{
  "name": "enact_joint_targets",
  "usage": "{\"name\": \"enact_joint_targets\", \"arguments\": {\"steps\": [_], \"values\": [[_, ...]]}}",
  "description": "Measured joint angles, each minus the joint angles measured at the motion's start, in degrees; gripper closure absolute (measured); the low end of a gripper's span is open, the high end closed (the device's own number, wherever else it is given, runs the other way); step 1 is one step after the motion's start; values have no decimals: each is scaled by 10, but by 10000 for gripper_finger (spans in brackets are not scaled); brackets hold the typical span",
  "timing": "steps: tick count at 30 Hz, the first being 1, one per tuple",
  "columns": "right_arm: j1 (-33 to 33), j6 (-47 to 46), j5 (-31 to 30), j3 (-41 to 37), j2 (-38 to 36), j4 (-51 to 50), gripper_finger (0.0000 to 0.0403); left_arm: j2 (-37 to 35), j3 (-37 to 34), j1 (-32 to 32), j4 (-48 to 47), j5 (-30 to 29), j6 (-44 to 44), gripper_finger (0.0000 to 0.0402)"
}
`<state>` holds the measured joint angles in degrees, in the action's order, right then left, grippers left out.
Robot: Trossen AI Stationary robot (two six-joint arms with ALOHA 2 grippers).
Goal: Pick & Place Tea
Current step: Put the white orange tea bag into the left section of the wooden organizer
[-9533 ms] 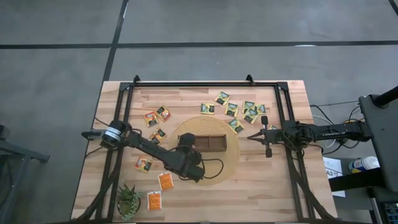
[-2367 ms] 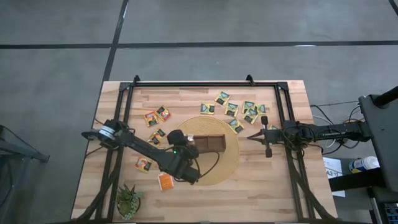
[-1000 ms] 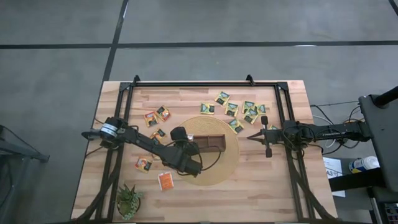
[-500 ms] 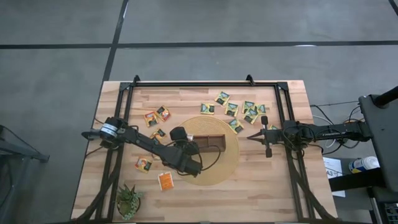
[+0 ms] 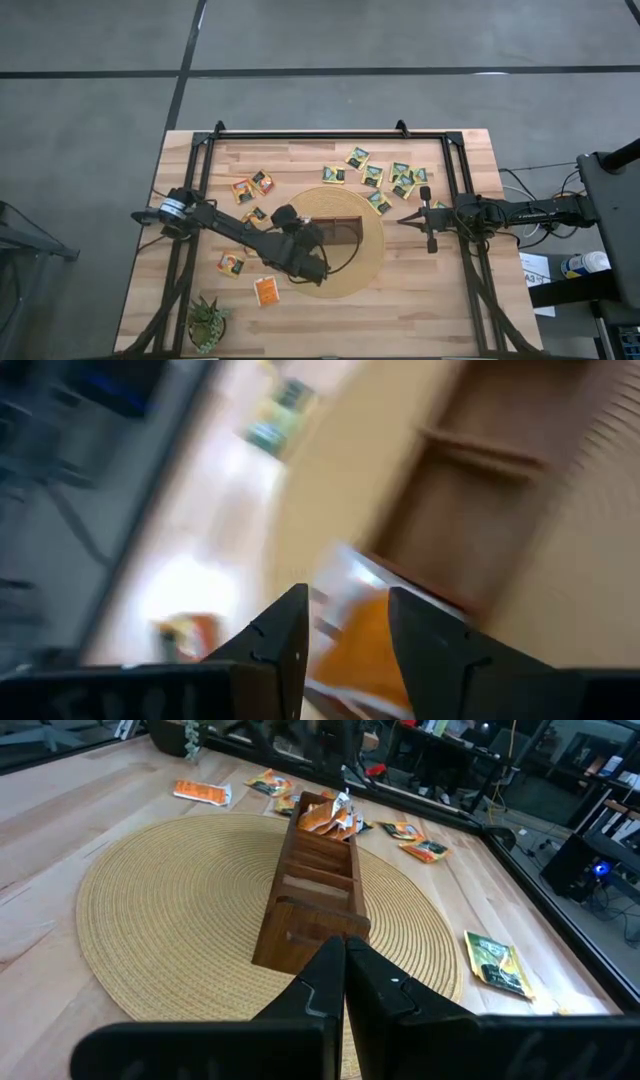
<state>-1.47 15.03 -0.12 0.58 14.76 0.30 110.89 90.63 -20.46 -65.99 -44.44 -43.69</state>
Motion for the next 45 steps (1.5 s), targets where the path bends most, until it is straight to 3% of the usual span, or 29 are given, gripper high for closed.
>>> {"name": "enact_joint_targets", "arguments": {"steps": [3,6,12,15,22,38,45], "values": [[0,0,0,0,0,0,394,0,-5,-2,12,54,-15,269],[0,0,0,0,0,0,394,0,-10,1,15,63,-48,282],[0,0,0,0,0,0,394,-1,-9,10,15,79,-68,385],[0,0,0,0,0,0,394,-1,-9,9,17,105,-94,398],[0,0,0,0,0,0,394,-1,-10,27,20,123,-164,401],[0,0,0,0,0,0,394,-2,-75,69,83,223,-165,401],[0,0,0,0,0,0,394,-2,-83,71,97,240,-165,401]]}}
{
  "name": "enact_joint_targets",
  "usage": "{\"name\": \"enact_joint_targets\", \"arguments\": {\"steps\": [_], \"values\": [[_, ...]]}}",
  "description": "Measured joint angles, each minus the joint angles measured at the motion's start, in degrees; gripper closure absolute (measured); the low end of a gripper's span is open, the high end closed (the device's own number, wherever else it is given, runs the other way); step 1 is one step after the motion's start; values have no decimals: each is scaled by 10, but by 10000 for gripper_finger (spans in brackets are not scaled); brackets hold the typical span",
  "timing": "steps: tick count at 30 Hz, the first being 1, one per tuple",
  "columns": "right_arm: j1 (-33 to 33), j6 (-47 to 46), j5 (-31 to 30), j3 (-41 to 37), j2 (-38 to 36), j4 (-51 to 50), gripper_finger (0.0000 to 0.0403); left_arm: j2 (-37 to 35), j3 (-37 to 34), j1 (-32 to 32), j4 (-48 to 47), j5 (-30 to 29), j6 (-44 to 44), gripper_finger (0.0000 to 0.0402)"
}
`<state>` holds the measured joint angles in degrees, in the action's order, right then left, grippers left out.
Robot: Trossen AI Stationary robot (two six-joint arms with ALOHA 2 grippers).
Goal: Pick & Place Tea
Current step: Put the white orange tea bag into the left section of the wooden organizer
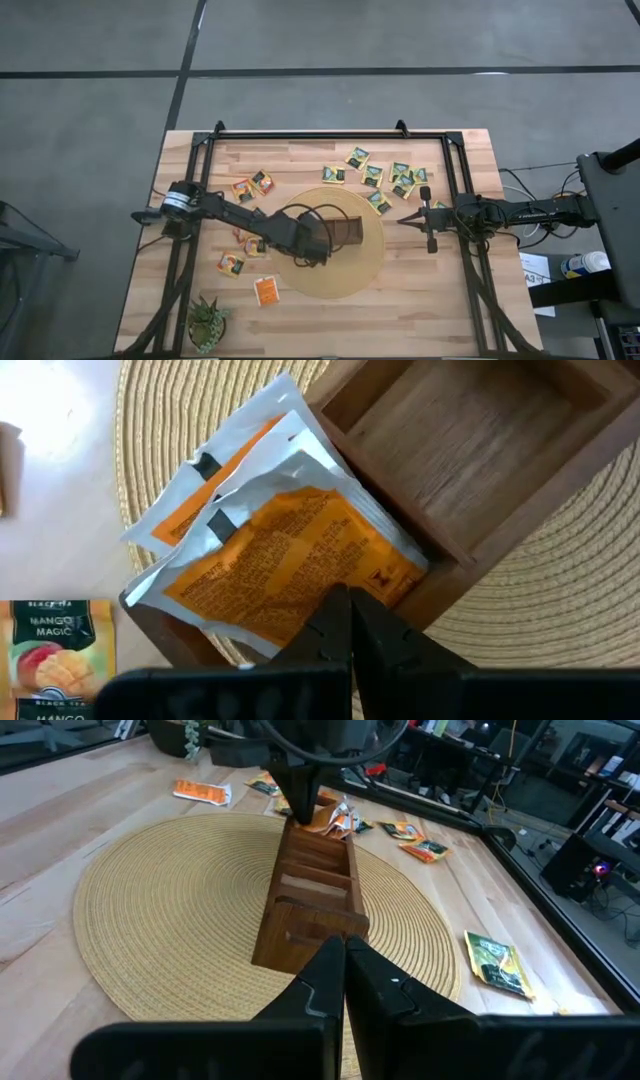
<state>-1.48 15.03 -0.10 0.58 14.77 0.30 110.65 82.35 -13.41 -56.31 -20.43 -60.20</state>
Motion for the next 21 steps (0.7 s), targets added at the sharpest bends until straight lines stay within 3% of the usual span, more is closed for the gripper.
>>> {"name": "enact_joint_targets", "arguments": {"steps": [11,17,21], "values": [[0,0,0,0,0,0,394,0,-1,15,-2,-50,25,401],[0,0,0,0,0,0,394,0,-9,9,28,29,20,401],[0,0,0,0,0,0,394,3,-6,4,24,34,22,401]]}}
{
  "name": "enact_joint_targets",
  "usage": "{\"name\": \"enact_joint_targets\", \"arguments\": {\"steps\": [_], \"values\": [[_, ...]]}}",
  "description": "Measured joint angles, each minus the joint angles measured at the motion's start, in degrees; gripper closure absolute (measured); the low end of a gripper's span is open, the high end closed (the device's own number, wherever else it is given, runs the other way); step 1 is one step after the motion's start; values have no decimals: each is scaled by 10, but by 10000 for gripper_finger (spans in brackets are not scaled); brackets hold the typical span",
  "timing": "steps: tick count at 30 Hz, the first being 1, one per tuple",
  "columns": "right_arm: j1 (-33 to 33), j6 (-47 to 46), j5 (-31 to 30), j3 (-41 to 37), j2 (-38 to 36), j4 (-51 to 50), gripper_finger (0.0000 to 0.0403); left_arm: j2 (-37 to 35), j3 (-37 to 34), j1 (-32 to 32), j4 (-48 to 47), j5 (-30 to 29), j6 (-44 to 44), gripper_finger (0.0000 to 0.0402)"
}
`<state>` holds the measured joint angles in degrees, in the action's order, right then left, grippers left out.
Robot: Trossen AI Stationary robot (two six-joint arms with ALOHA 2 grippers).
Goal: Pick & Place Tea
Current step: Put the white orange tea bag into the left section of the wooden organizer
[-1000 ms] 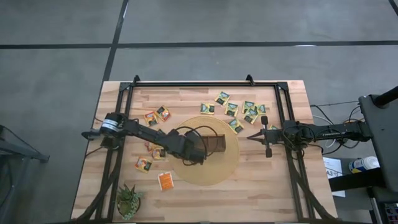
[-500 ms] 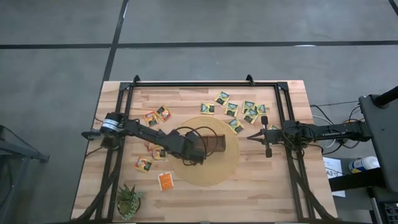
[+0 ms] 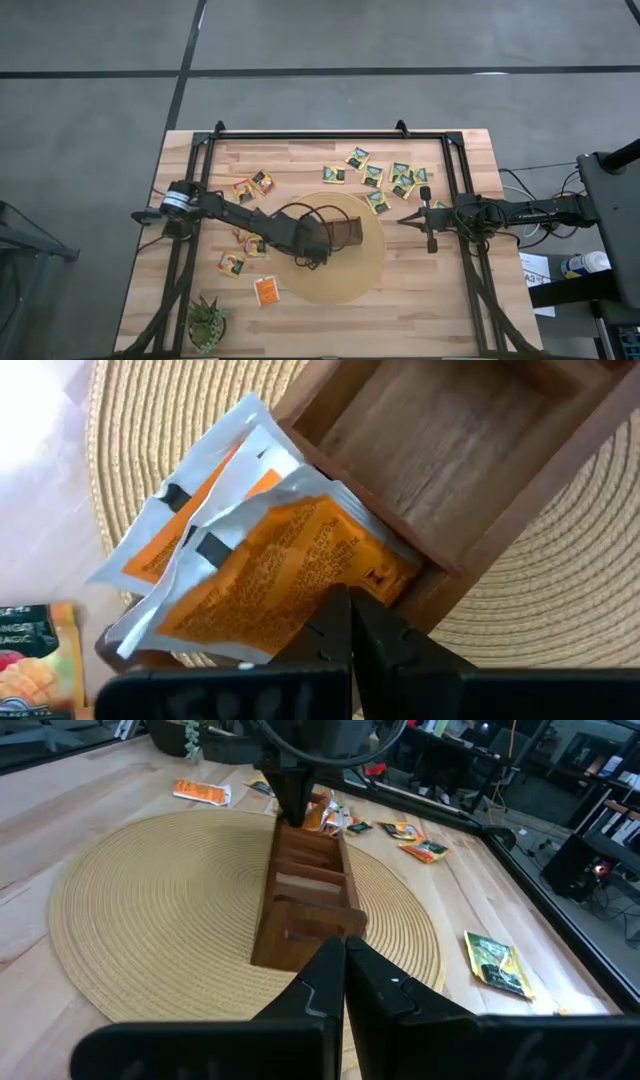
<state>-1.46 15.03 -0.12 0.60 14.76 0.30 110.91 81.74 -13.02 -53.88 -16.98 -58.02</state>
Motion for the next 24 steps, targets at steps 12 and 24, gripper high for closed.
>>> {"name": "enact_joint_targets", "arguments": {"steps": [12,24], "values": [[0,0,0,0,0,0,394,-4,77,-42,-64,-103,8,401],[0,0,0,0,0,0,394,-6,147,-140,-114,-191,16,402]]}}
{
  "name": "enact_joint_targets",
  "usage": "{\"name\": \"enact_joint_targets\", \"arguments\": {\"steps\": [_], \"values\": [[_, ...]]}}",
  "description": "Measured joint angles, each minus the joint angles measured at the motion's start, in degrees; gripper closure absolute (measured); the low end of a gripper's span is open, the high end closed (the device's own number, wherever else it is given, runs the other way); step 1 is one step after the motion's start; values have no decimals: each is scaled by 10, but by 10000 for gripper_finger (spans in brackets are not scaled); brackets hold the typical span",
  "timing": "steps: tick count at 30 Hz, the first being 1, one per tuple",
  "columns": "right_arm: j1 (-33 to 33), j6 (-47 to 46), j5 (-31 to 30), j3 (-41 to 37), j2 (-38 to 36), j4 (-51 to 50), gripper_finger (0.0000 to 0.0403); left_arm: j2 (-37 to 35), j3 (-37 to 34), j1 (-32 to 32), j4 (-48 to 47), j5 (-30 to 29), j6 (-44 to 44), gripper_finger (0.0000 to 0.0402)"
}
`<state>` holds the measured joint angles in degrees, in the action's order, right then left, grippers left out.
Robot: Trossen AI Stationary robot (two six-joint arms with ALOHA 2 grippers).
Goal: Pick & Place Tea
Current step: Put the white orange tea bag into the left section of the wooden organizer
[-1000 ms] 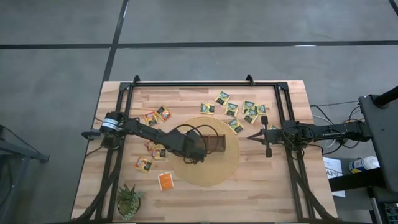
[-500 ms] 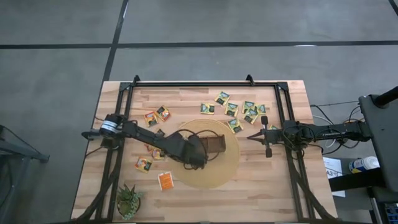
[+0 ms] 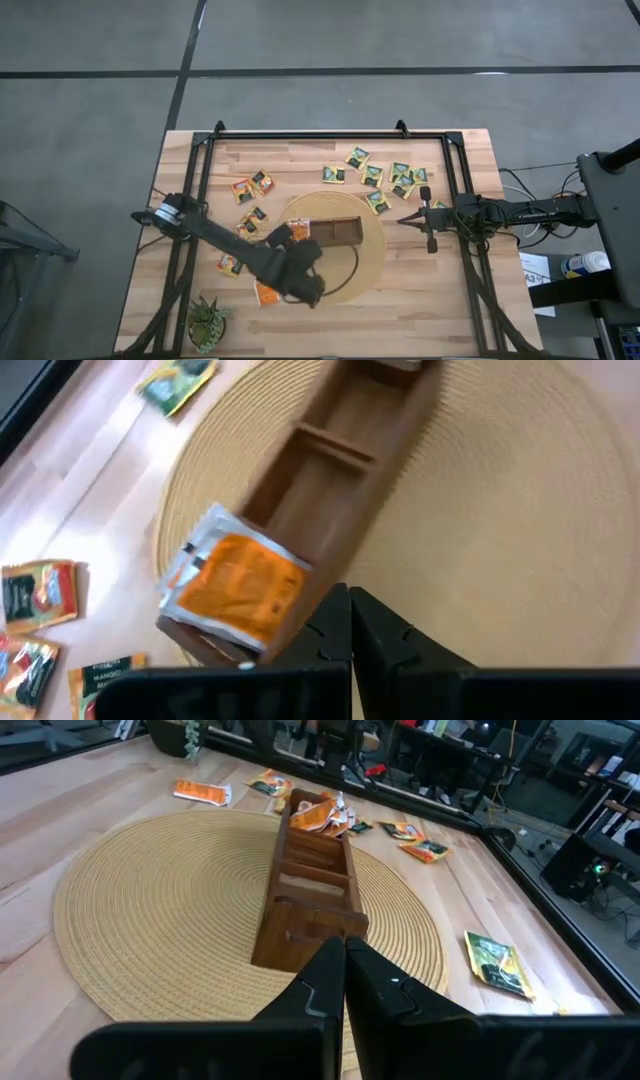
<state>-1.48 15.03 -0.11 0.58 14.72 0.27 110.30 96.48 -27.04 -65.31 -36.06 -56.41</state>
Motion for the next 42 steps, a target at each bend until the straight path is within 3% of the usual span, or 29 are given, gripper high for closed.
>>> {"name": "enact_joint_targets", "arguments": {"steps": [7,14,25,32,39,42], "values": [[0,0,0,0,0,0,394,-1,-1,-48,-3,30,81,402],[0,0,0,0,0,0,394,-1,-1,-54,-3,139,171,388],[0,0,0,0,0,0,394,0,-3,-65,-2,221,129,258],[0,0,0,0,0,0,394,0,-49,-84,2,264,86,173],[0,0,0,0,0,0,394,0,-125,-88,16,297,-15,154],[0,0,0,0,0,0,394,0,-175,-88,78,319,-21,154]]}}
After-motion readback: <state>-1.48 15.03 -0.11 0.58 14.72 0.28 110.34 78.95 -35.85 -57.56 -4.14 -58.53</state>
